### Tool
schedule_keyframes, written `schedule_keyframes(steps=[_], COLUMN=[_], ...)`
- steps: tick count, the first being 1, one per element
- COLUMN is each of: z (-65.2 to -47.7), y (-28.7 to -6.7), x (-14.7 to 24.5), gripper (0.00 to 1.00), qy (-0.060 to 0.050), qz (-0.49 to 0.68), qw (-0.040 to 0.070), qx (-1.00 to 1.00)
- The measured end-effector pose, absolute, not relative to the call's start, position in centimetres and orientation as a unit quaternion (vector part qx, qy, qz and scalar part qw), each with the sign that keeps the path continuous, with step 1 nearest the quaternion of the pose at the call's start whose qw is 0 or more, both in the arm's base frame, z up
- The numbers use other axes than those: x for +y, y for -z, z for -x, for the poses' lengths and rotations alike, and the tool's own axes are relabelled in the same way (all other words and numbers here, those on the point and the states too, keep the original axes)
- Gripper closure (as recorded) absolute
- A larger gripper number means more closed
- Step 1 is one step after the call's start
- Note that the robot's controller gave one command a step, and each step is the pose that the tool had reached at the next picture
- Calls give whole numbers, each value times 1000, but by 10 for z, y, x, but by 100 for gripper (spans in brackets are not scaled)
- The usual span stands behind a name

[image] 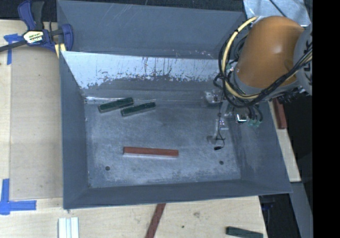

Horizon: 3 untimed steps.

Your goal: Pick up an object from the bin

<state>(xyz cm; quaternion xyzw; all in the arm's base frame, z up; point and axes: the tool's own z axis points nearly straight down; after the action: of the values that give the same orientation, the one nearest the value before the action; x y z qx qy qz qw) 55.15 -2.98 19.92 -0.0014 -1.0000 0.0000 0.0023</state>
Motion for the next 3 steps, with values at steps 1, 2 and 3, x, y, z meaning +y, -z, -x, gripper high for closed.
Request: schedule_keyframes(steps=[1, 2, 3], z=[-553, -552, -563], y=[-204, -152, -102], x=[-30, -15, 27], gripper=[0, 0, 0], qy=[0, -1, 0], qz=[1, -24, -22], qw=[-2, -5, -1], qx=[-1000, -1000, -1000])
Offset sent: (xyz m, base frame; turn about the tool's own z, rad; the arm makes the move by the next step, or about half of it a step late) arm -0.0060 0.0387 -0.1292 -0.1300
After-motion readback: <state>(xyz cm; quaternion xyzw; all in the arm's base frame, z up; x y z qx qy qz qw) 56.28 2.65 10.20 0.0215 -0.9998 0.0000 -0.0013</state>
